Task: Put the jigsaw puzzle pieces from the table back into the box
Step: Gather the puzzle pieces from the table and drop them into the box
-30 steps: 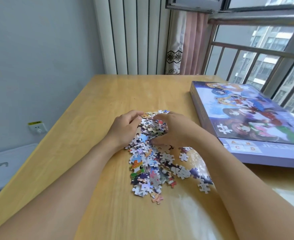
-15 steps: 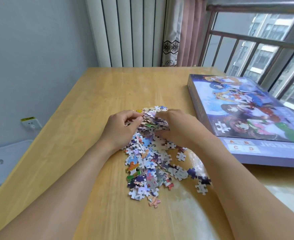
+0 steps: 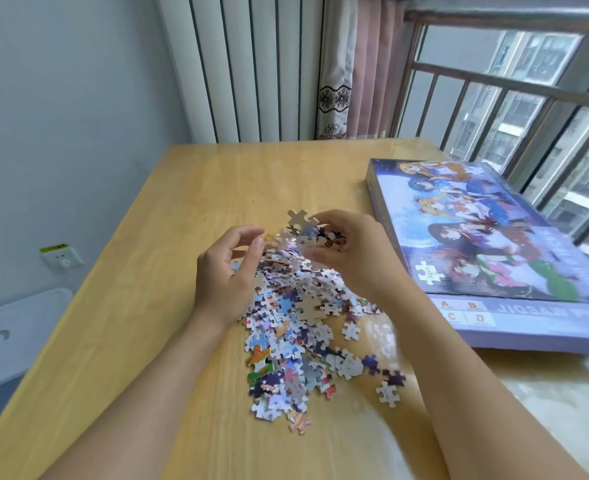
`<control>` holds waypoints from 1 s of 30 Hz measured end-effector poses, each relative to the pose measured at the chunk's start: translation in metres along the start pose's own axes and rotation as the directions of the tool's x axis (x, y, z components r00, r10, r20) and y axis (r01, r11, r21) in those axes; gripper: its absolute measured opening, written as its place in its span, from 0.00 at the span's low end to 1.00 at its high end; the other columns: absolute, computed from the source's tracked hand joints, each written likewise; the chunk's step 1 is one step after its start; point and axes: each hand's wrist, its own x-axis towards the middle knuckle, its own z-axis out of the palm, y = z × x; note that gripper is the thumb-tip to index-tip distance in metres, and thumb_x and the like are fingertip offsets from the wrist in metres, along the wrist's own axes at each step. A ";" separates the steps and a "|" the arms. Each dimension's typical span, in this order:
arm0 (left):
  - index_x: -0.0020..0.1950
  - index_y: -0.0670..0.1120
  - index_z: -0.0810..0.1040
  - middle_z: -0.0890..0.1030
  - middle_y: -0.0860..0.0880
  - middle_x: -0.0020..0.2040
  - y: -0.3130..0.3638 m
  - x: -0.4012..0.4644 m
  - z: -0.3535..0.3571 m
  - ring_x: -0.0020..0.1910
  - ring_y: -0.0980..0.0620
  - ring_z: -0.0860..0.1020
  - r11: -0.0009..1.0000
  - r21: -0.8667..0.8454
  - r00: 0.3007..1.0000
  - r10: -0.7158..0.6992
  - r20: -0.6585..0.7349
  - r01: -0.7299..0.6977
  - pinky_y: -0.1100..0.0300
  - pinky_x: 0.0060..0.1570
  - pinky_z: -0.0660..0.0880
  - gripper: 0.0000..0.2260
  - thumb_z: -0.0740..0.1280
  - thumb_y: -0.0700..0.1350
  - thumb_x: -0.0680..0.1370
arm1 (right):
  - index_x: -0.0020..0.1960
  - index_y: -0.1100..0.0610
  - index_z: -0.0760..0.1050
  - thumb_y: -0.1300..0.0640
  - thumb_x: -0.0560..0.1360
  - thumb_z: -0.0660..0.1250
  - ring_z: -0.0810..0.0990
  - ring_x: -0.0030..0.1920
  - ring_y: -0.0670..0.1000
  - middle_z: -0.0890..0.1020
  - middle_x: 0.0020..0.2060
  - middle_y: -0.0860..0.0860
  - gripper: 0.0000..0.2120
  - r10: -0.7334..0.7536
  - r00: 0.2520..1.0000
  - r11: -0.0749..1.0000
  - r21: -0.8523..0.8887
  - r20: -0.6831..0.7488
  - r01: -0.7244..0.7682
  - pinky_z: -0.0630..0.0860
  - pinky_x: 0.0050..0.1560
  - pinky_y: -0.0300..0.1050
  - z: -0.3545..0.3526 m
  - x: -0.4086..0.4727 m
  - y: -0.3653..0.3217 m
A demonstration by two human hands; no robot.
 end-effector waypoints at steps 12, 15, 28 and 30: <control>0.55 0.53 0.80 0.83 0.55 0.50 0.035 -0.015 0.004 0.51 0.62 0.80 0.998 -0.047 1.000 -0.031 0.002 0.031 0.67 0.50 0.75 0.07 0.67 0.42 0.81 | 0.64 0.62 0.79 0.53 0.69 0.80 0.83 0.35 0.49 0.84 0.44 0.54 0.27 0.314 0.923 0.886 0.280 0.224 -0.370 0.80 0.37 0.39 -0.016 -0.014 0.003; 0.57 0.53 0.80 0.82 0.57 0.51 0.047 -0.016 0.009 0.53 0.64 0.78 0.999 0.023 0.992 -0.025 0.121 0.022 0.75 0.47 0.72 0.12 0.66 0.38 0.80 | 0.55 0.66 0.82 0.59 0.73 0.76 0.81 0.39 0.50 0.83 0.42 0.56 0.14 0.327 0.852 0.640 0.568 0.408 -0.517 0.80 0.44 0.44 -0.031 -0.019 0.006; 0.68 0.51 0.73 0.78 0.55 0.58 0.056 -0.020 0.041 0.60 0.56 0.76 0.974 0.225 0.949 -0.071 0.308 0.000 0.62 0.57 0.75 0.22 0.68 0.35 0.77 | 0.60 0.68 0.80 0.60 0.75 0.74 0.77 0.36 0.49 0.79 0.44 0.55 0.17 0.398 0.785 0.405 0.677 0.475 -0.615 0.84 0.41 0.42 -0.068 -0.025 0.009; 0.69 0.52 0.73 0.76 0.57 0.60 0.059 -0.022 0.047 0.61 0.57 0.75 0.968 0.249 0.931 -0.062 0.360 -0.032 0.58 0.61 0.74 0.25 0.74 0.40 0.74 | 0.57 0.65 0.81 0.60 0.76 0.73 0.78 0.36 0.48 0.79 0.44 0.54 0.13 0.397 0.783 0.413 0.668 0.479 -0.619 0.83 0.39 0.41 -0.078 -0.028 0.012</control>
